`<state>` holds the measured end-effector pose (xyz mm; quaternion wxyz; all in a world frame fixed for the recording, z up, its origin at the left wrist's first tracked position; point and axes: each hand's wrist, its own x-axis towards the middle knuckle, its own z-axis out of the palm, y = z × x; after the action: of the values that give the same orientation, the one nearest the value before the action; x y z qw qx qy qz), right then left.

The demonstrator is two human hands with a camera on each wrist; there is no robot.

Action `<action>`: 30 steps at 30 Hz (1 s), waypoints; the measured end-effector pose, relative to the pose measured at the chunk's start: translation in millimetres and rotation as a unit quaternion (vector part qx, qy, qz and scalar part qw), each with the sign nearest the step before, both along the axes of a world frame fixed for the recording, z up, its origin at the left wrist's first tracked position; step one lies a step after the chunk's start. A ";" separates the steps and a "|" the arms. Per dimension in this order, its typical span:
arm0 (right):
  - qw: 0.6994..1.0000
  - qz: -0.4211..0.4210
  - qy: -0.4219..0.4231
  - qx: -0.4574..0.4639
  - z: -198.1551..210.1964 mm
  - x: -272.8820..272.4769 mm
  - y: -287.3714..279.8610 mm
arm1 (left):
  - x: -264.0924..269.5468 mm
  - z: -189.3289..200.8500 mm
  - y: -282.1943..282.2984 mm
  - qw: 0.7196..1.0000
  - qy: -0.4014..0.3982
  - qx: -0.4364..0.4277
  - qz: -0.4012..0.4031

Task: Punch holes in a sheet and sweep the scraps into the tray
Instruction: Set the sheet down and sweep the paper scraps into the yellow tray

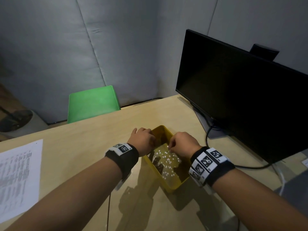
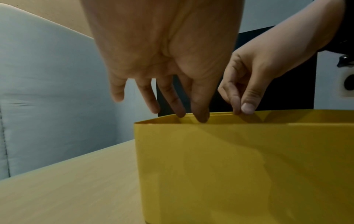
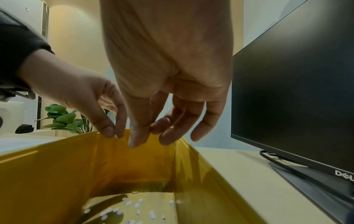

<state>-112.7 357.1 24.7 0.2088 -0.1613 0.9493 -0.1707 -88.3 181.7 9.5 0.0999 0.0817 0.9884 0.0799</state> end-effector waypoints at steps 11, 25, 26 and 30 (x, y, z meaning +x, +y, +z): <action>1.000 0.012 -0.007 -0.020 4.4 -0.7 -4.0 | 6.0 9.1 0.2 1.000 -0.003 0.008 0.001; 0.995 0.103 0.016 -0.008 32.1 34.7 -47.9 | 53.6 7.8 -72.3 0.994 0.011 0.049 0.093; 0.993 0.115 0.010 -0.017 33.9 41.9 -56.7 | 61.8 6.4 -85.3 0.993 0.000 0.045 0.107; 0.989 0.149 -0.011 -0.006 27.3 69.6 -92.5 | 96.8 -4.7 -132.5 0.986 -0.051 0.029 0.156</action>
<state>-43.1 264.6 52.0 0.2411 -0.3008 0.9112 -0.1453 8.5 49.2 4.8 0.1340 -0.0752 0.9799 0.1271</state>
